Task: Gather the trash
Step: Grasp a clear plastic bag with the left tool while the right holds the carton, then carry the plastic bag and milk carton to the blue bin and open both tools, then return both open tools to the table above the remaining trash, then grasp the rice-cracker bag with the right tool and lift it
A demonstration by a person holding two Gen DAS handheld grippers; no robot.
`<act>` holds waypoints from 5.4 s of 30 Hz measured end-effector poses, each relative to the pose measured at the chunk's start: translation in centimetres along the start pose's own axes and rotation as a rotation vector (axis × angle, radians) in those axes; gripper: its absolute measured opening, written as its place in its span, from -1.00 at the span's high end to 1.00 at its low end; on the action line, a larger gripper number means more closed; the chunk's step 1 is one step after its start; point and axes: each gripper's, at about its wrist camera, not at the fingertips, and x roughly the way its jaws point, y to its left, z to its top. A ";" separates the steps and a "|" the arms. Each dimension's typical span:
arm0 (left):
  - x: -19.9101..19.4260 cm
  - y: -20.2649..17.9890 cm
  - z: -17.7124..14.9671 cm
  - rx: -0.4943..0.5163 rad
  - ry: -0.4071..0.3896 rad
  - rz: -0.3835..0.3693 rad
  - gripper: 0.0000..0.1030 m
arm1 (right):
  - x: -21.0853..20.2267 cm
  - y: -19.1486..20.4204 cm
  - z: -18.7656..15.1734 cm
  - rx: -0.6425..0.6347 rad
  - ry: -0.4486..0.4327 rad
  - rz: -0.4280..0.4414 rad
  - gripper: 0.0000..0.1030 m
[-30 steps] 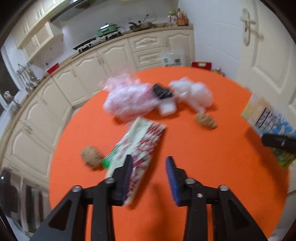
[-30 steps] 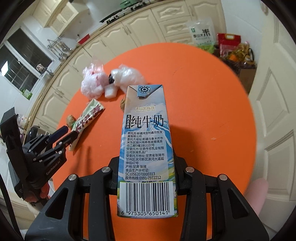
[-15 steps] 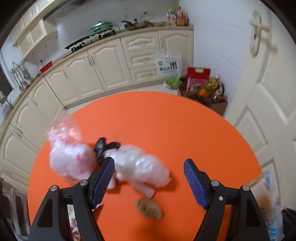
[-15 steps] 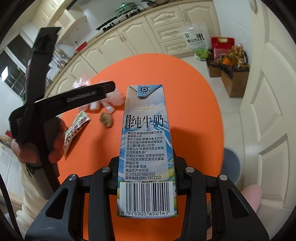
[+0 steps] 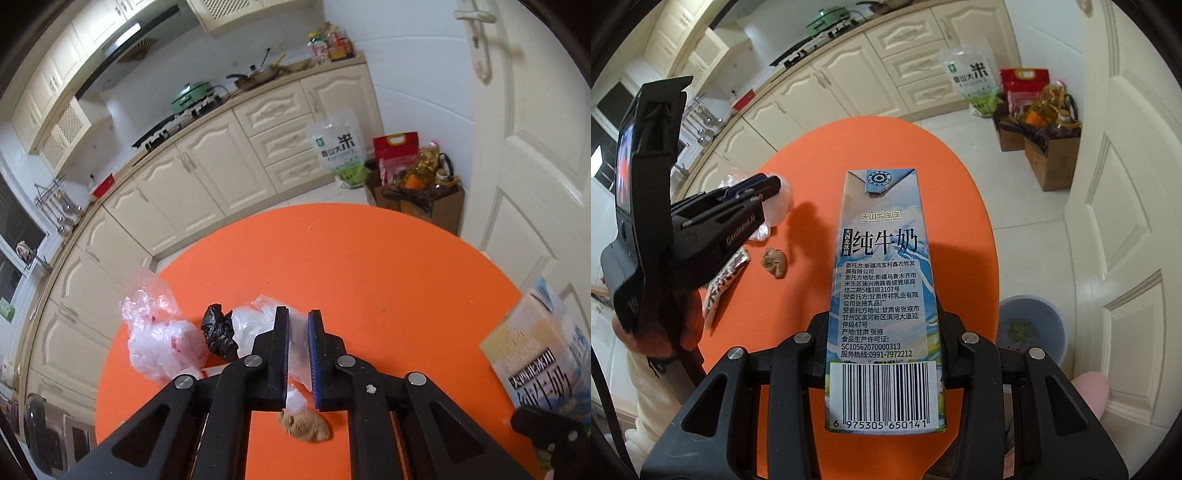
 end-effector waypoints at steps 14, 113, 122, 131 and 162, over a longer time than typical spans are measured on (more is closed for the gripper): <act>-4.5 3.9 -4.6 -0.129 -0.010 -0.017 0.89 | -2.0 2.3 -1.9 -0.052 -0.004 -0.017 0.29; -19.8 1.6 -14.5 -0.373 -0.008 -0.153 -0.44 | -9.2 1.0 -6.5 -0.057 -0.070 -0.161 -0.39; -20.6 10.6 -20.7 -0.485 0.020 -0.044 -0.56 | -2.5 11.9 -6.4 -0.165 0.070 0.110 -0.16; -16.5 17.8 -21.5 -0.518 0.058 -0.092 -0.55 | 8.6 18.3 -4.6 -0.021 0.263 0.291 0.43; -10.0 24.1 -22.9 -0.577 0.164 -0.239 -0.42 | 14.6 22.8 -1.6 -0.035 0.237 0.262 0.69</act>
